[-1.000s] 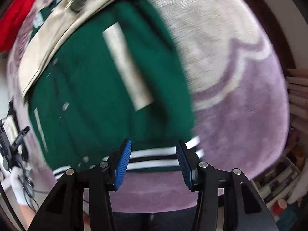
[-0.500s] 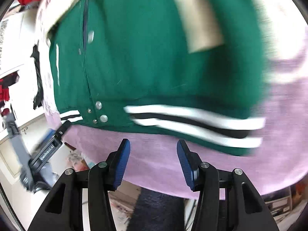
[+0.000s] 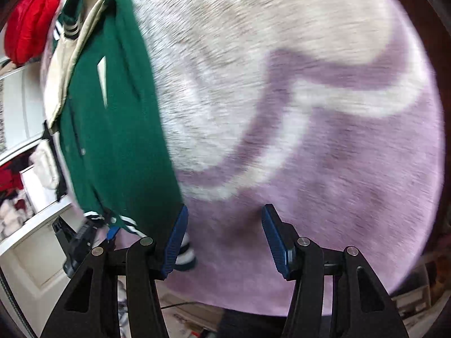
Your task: Fold large clothes
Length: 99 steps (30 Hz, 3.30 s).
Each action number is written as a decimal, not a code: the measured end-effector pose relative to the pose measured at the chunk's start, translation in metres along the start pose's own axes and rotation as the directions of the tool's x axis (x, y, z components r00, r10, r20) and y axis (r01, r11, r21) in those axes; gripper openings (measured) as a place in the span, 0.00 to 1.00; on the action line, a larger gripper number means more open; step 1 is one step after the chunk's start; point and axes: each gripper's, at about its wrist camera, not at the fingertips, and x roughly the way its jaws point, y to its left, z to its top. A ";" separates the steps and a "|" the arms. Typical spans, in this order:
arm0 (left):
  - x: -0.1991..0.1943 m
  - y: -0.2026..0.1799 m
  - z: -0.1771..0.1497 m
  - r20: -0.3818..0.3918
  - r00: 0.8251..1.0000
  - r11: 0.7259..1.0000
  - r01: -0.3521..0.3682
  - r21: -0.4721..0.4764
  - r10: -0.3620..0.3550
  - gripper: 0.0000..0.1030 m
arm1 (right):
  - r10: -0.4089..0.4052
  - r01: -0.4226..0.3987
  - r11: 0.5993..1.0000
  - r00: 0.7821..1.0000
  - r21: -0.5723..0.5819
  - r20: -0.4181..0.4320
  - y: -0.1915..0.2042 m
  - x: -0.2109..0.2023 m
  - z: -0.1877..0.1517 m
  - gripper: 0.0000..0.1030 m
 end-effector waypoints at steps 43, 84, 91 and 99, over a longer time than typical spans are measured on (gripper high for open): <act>0.047 -0.120 0.045 0.280 0.848 0.730 -0.530 0.432 0.449 1.00 | -0.176 0.197 0.962 0.977 -0.189 0.119 0.175 -0.018 0.240 0.33; 0.066 -0.249 -0.187 0.672 0.560 0.224 -0.822 0.524 0.484 0.91 | -0.051 0.065 0.995 0.982 -0.072 0.184 0.053 -0.130 0.199 0.54; 0.041 -0.247 -0.174 0.630 0.655 0.321 -0.755 0.572 0.417 0.22 | 0.272 -0.247 0.924 0.961 -0.291 0.046 0.122 -0.076 0.272 0.85; 0.023 -0.241 -0.178 0.641 0.676 0.327 -0.737 0.591 0.364 0.18 | 0.325 -0.326 0.926 0.945 -0.190 -0.036 0.167 -0.015 0.304 0.17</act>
